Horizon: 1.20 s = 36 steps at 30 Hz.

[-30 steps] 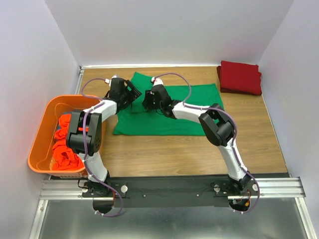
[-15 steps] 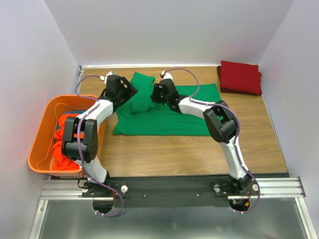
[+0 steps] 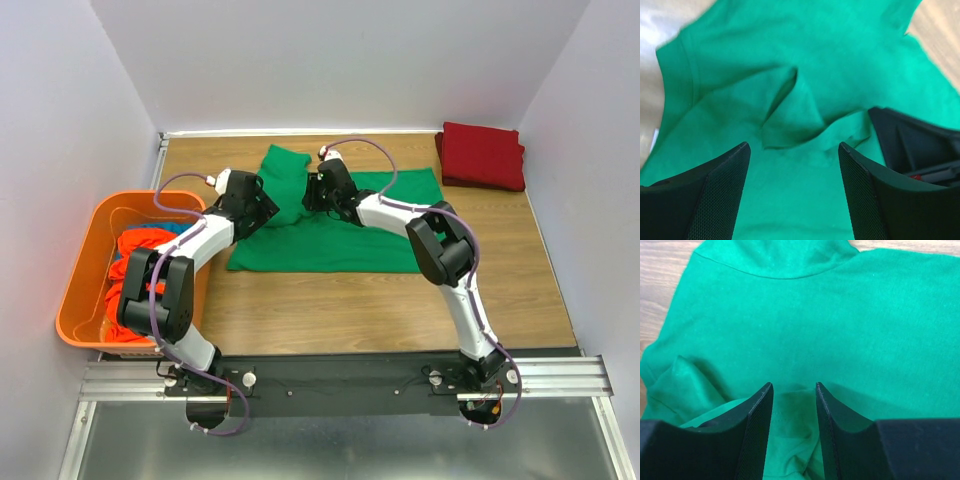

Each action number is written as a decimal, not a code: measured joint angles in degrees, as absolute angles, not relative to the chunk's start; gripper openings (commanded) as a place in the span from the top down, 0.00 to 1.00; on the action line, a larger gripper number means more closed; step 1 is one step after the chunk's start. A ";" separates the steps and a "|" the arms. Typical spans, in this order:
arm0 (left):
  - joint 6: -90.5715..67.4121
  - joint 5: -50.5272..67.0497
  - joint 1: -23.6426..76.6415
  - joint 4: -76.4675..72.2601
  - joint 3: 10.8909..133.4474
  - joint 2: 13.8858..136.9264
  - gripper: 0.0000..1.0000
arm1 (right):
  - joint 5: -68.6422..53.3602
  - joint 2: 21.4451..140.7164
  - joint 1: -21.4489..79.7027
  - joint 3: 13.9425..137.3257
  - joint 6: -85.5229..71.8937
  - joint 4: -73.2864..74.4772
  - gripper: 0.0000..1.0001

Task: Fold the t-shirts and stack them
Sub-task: Fold the tshirt

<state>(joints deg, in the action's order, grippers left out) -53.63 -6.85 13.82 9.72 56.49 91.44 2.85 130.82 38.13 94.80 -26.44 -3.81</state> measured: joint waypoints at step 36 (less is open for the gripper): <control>-54.70 -8.27 15.88 9.96 58.48 97.08 0.63 | 2.90 132.60 38.13 97.32 -25.21 -0.86 0.81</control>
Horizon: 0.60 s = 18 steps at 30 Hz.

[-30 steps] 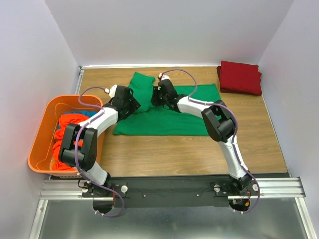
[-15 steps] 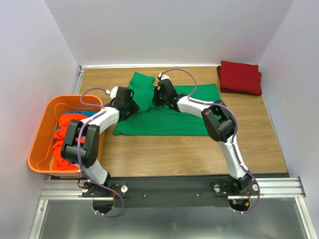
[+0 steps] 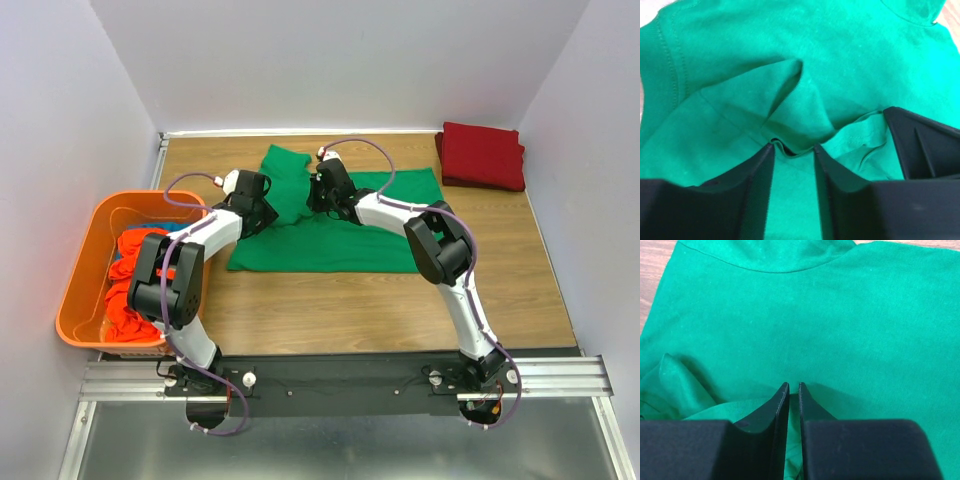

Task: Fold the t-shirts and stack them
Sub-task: Fold the tshirt

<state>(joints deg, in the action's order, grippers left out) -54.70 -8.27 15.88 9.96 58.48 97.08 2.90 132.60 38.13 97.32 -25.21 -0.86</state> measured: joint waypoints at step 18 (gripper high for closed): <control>-53.80 -8.40 15.88 9.52 60.58 97.58 0.94 | 3.68 132.60 38.13 96.90 -24.77 -0.38 0.66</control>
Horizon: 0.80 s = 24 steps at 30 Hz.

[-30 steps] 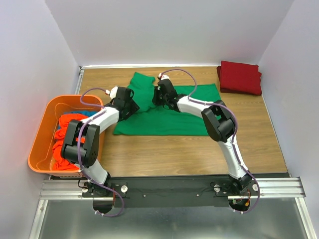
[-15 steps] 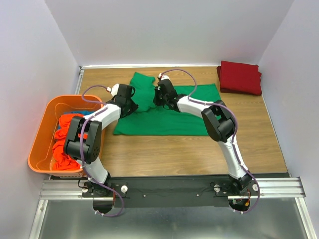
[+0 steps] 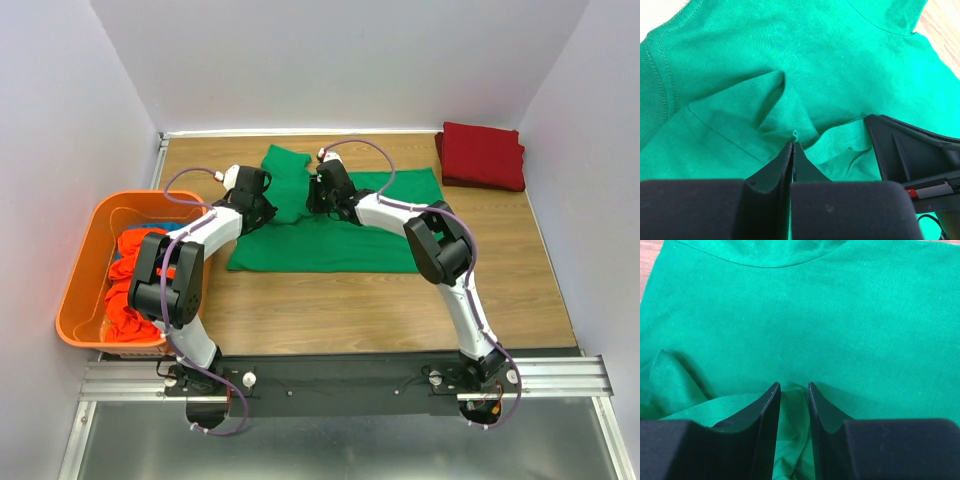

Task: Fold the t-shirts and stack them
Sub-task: Fold the tshirt

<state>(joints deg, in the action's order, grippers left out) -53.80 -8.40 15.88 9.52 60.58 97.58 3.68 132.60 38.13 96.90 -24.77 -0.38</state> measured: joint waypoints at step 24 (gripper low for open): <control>-50.78 -8.40 15.88 9.30 68.73 101.08 1.00 | 12.08 125.62 38.13 86.85 -30.02 -2.37 0.94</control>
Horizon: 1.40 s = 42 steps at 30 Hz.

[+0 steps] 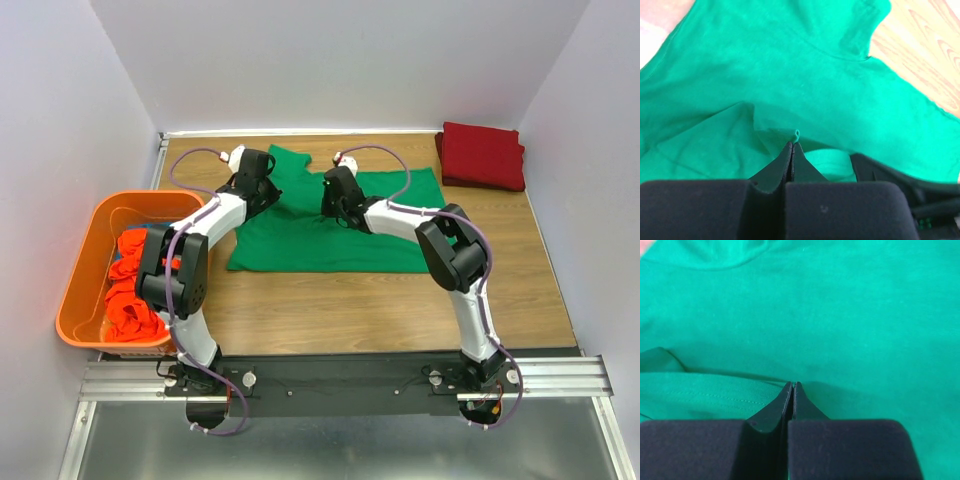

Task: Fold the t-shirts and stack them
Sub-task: Fold the tshirt

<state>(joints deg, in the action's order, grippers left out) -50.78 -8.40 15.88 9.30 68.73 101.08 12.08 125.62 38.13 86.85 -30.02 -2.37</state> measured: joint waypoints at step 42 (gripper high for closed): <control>-48.49 -7.66 15.49 5.72 65.67 94.17 0.35 | 9.10 96.99 21.10 66.06 -34.94 4.75 0.40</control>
